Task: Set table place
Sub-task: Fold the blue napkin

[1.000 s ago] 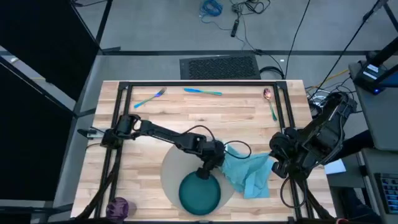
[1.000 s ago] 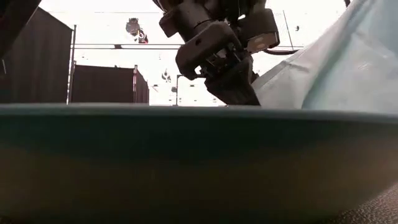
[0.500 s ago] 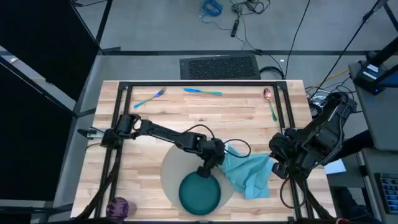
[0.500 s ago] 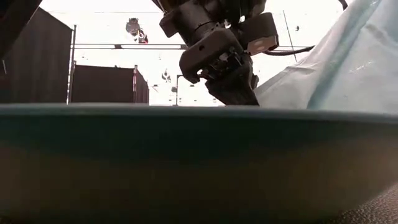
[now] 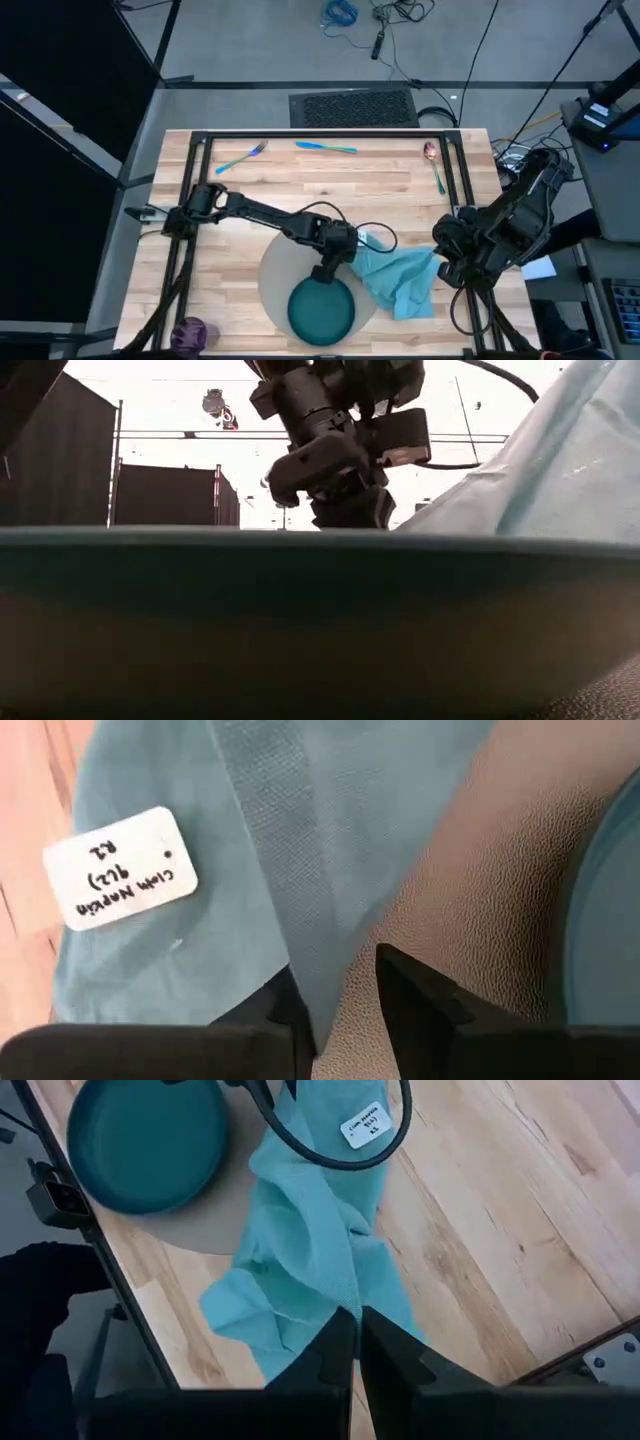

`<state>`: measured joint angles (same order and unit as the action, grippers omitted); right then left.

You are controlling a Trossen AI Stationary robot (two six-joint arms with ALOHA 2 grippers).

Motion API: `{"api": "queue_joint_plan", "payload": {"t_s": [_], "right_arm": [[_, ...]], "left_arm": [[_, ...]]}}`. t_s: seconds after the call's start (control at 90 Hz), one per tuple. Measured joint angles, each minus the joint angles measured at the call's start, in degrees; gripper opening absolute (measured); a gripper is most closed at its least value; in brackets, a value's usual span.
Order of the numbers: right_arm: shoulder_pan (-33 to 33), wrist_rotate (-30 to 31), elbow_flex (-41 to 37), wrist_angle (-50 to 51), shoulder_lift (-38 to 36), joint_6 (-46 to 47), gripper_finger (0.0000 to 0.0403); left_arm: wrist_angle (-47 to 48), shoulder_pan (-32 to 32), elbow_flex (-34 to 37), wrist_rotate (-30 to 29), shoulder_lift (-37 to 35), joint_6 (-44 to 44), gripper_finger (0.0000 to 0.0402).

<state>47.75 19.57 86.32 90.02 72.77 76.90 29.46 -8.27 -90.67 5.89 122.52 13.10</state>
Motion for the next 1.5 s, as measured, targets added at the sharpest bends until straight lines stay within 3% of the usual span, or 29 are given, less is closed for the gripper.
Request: {"api": "queue_joint_plan", "payload": {"t_s": [0.233,0.422,0.667,0.967,1.133,1.5], "right_arm": [[0.0,0.0,0.0,0.0,0.0,0.0,0.0000],[0.0,0.0,0.0,0.0,0.0,0.0,0.0000],[0.0,0.2,0.0,0.0,0.0,0.0,0.0000],[0.0,5.2,0.0,0.0,0.0,-3.4,0.0000],[-0.7,11.8,0.0,0.0,-0.9,-7.5,0.0000],[-10.4,21.1,4.1,0.1,-7.0,-20.5,0.0000]], "left_arm": [[-0.7,0.0,0.0,-3.5,0.0,0.8,0.0080],[-0.7,0.0,0.0,-4.2,0.0,0.8,0.0009],[-2.1,-0.1,0.0,-5.9,0.0,0.7,0.0000],[-0.4,-1.8,0.0,-18.4,-7.7,0.7,0.0000],[3.6,-1.9,0.0,-26.2,-14.9,-0.6,0.0000],[6.4,-1.2,0.0,-41.4,-29.9,-1.5,0.0000]]}}
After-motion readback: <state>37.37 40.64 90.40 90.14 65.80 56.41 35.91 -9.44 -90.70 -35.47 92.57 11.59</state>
